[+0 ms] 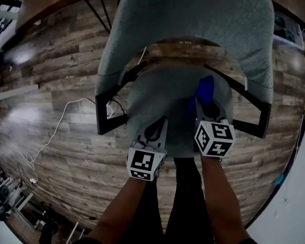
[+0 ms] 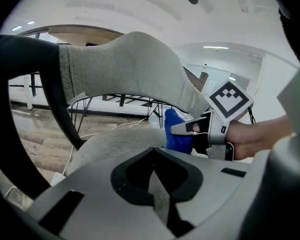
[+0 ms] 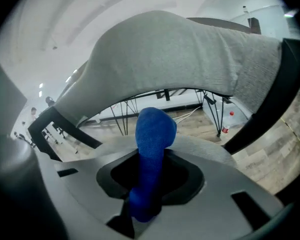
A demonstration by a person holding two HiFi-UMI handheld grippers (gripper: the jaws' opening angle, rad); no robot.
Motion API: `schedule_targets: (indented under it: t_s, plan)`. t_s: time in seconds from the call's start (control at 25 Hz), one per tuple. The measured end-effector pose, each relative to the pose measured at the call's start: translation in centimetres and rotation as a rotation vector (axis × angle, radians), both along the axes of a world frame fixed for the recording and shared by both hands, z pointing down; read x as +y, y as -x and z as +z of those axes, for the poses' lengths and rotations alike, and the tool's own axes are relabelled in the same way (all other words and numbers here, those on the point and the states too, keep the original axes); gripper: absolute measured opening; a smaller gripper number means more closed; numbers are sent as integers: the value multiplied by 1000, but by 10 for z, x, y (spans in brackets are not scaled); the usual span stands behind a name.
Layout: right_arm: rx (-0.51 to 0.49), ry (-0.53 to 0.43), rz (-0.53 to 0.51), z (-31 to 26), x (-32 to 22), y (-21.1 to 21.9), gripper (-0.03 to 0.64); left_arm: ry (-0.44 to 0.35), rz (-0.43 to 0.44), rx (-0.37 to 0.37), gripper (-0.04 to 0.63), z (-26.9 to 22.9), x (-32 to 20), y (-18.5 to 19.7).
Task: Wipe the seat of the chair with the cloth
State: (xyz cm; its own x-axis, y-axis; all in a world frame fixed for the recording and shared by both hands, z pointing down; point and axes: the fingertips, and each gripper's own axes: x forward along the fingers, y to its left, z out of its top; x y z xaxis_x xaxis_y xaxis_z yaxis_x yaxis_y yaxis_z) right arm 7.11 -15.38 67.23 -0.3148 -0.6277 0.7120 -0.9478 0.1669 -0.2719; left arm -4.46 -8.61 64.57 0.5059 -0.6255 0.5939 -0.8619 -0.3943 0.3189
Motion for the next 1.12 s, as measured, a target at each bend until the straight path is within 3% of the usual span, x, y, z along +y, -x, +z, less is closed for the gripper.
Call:
schedule_targets:
  t_s: [0.68,0.92,1.12]
  plan:
    - [-104,75,-353,9,65,198,109,83,-210,-16,6,15,74,114]
    - [-123,104,-397,18,84,235,109,77,-238,-6,6,17,76,137]
    - [-131,140,-358,35,89,233,109,75,-208,10,6,21,77,139]
